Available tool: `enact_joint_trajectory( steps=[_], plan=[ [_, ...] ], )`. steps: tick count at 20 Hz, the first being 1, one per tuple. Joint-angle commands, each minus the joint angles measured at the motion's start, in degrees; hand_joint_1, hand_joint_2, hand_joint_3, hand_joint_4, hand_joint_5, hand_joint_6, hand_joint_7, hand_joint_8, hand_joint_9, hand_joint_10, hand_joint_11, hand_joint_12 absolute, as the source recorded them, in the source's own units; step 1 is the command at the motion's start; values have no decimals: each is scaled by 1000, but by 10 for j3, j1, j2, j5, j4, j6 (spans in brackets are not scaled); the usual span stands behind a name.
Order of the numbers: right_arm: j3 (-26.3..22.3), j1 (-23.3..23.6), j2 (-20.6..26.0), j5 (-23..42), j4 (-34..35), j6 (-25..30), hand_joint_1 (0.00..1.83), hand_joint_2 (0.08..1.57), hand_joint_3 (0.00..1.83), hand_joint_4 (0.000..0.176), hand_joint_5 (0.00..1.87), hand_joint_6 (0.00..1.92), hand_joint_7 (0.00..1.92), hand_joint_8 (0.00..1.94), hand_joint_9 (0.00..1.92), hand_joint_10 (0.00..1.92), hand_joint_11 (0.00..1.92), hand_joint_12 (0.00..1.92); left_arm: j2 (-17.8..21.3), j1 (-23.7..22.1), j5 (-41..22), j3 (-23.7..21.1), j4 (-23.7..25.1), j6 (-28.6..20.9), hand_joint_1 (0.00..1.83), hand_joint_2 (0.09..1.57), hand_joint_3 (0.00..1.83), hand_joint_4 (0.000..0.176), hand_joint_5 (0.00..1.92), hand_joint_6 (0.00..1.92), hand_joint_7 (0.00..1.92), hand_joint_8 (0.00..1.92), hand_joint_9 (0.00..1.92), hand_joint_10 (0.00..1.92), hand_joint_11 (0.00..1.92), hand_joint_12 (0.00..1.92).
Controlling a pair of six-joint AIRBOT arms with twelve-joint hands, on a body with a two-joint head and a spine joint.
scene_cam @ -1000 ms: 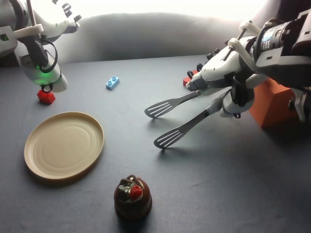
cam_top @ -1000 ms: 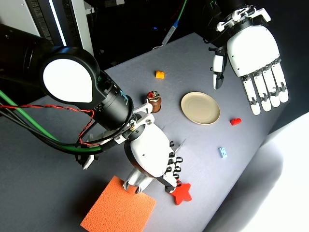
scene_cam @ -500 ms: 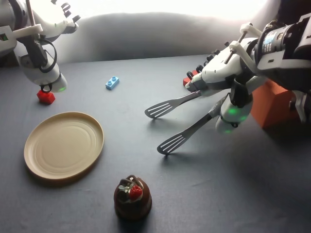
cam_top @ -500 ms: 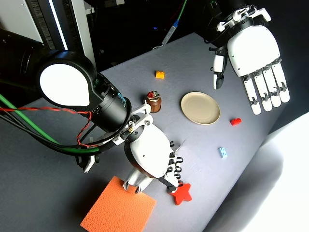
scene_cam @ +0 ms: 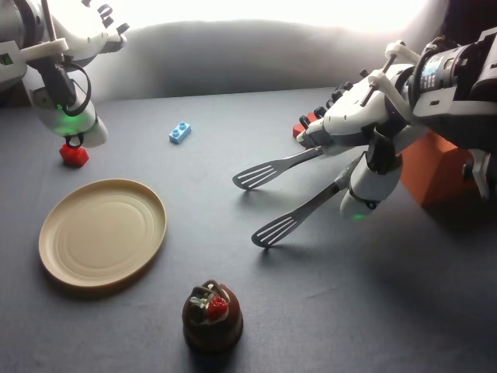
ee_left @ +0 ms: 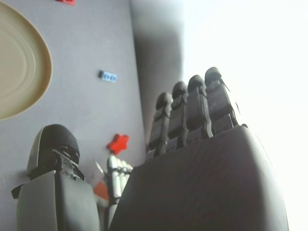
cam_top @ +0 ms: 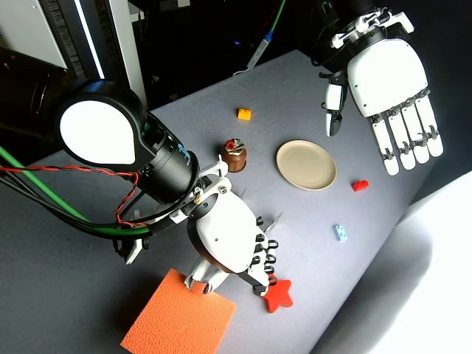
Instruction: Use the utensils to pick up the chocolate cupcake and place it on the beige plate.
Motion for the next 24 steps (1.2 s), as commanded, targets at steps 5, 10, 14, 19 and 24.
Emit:
enact_joint_trajectory(
  steps=[5, 10, 14, 19, 24],
  plan=[
    [17, -5, 1, 10, -7, 5, 687, 981, 4, 0, 107, 6, 145, 6, 174, 8, 0, 524, 2, -7, -14, 1, 38, 5, 443, 1060, 1, 0, 64, 0, 55, 0, 20, 0, 0, 1],
    [24, -7, -1, 18, -7, 4, 683, 993, 5, 0, 93, 0, 147, 2, 175, 4, 0, 524, 2, -7, -14, 3, 37, 9, 461, 1058, 0, 0, 70, 2, 64, 2, 28, 3, 9, 5],
    [24, -11, -4, 22, -7, 0, 683, 974, 0, 0, 126, 9, 174, 6, 205, 11, 0, 618, 1, -7, -14, 3, 37, 9, 464, 1055, 0, 0, 88, 5, 76, 3, 44, 5, 21, 15],
    [25, -13, -4, 24, -7, -4, 661, 979, 0, 0, 140, 5, 206, 4, 232, 9, 0, 703, -3, -2, -16, 10, 32, 11, 460, 1055, 0, 0, 79, 2, 65, 1, 33, 1, 14, 18],
    [25, -13, -5, 24, -7, -4, 678, 990, 1, 0, 115, 1, 178, 1, 201, 2, 0, 607, -8, -6, -18, 21, 24, 14, 457, 1060, 2, 0, 81, 2, 70, 4, 37, 2, 6, 21]
  ],
)
